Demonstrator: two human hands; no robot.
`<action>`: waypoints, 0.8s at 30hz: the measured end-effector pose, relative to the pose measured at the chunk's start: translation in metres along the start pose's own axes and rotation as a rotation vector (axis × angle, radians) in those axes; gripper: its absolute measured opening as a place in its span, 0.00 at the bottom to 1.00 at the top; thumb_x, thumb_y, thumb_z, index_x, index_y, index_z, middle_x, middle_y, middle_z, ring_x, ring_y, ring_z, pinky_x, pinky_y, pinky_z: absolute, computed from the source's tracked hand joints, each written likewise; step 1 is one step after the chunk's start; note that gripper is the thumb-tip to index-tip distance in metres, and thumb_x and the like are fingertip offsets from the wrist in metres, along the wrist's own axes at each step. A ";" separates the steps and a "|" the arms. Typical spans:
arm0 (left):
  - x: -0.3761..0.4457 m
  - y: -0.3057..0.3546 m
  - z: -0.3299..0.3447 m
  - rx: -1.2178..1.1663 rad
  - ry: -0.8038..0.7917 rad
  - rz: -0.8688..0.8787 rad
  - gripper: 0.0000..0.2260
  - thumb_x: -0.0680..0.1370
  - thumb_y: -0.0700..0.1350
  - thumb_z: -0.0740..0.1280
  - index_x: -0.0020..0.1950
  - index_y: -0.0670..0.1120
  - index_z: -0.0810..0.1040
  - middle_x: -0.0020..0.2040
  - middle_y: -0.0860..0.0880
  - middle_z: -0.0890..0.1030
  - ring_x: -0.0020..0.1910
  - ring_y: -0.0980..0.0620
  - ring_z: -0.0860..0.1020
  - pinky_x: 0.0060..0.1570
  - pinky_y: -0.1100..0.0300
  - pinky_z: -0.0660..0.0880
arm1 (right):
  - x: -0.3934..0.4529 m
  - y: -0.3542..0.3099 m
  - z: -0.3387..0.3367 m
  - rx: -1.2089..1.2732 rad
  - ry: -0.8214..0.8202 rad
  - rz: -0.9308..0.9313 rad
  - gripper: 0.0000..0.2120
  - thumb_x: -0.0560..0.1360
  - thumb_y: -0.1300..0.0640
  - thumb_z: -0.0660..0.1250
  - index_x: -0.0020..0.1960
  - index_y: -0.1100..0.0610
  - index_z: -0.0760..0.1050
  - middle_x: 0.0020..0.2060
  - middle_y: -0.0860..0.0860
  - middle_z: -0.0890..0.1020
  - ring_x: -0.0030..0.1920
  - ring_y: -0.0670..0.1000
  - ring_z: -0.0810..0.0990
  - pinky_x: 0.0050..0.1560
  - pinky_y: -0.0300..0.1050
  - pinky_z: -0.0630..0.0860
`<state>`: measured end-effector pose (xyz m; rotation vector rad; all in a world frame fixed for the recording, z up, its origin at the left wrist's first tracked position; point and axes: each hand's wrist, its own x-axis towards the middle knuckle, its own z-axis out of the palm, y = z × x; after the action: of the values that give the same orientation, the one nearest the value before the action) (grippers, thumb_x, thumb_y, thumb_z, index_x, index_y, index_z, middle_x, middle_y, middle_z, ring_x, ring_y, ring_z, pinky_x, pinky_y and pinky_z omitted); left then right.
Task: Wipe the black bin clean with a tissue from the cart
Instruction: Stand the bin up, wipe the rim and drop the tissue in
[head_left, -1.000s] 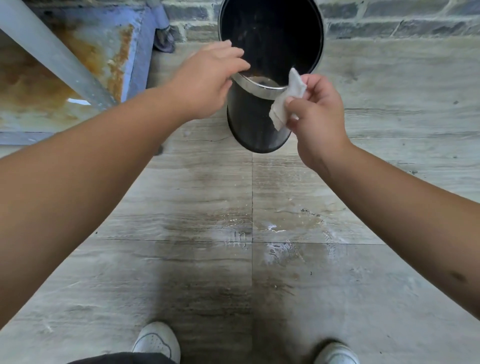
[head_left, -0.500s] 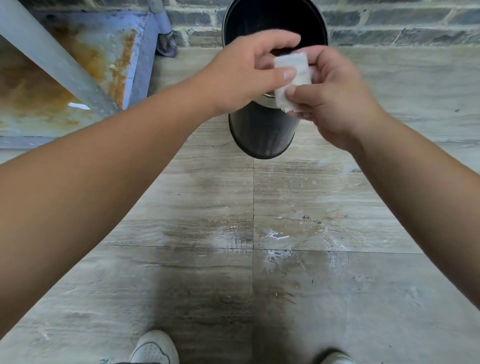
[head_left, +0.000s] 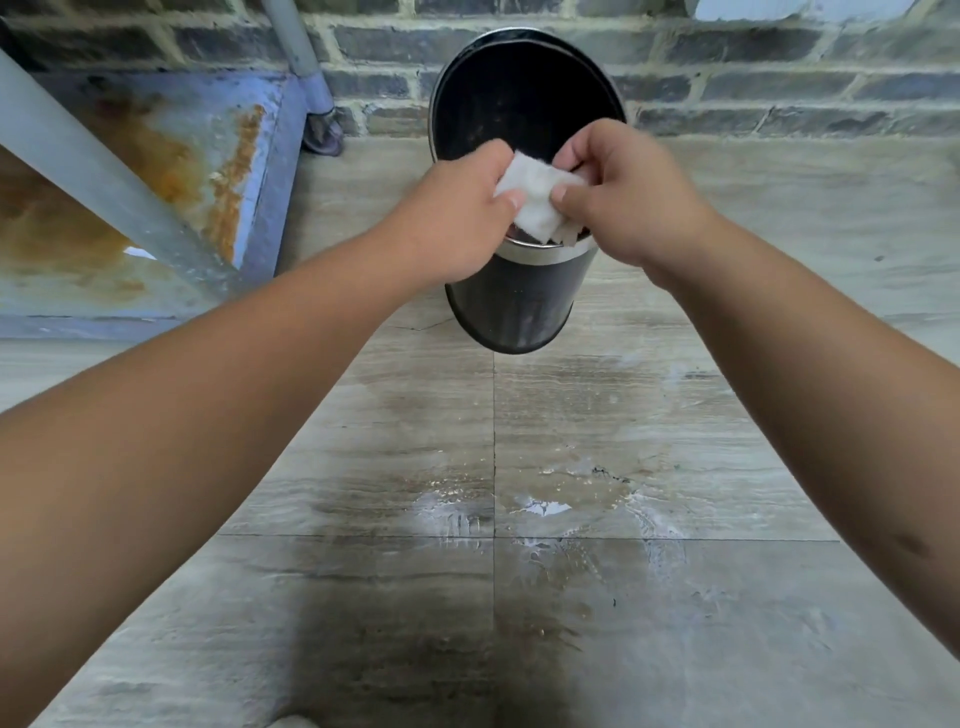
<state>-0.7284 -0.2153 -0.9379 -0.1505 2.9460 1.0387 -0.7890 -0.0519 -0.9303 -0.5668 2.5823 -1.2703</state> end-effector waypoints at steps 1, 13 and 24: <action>0.000 -0.001 0.000 0.055 -0.003 0.025 0.07 0.80 0.49 0.59 0.52 0.46 0.70 0.42 0.49 0.77 0.41 0.50 0.76 0.35 0.53 0.71 | 0.000 0.002 0.001 -0.012 -0.018 0.028 0.07 0.73 0.63 0.66 0.50 0.56 0.75 0.35 0.45 0.76 0.37 0.47 0.76 0.41 0.44 0.75; -0.013 -0.001 -0.003 0.196 -0.136 0.119 0.08 0.82 0.50 0.56 0.47 0.48 0.63 0.36 0.47 0.71 0.32 0.49 0.71 0.29 0.56 0.61 | -0.012 -0.005 0.000 0.097 -0.242 0.141 0.07 0.74 0.63 0.69 0.52 0.58 0.76 0.39 0.53 0.80 0.40 0.53 0.81 0.41 0.52 0.81; -0.003 0.005 -0.030 -0.278 0.051 -0.068 0.05 0.75 0.43 0.67 0.43 0.53 0.74 0.37 0.49 0.82 0.37 0.52 0.82 0.40 0.56 0.77 | -0.001 -0.025 -0.014 0.366 -0.228 0.186 0.09 0.78 0.67 0.64 0.46 0.53 0.74 0.40 0.51 0.78 0.41 0.48 0.81 0.37 0.42 0.83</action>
<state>-0.7253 -0.2305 -0.9112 -0.2814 2.8006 1.4489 -0.7864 -0.0554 -0.9020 -0.3654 2.0951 -1.4694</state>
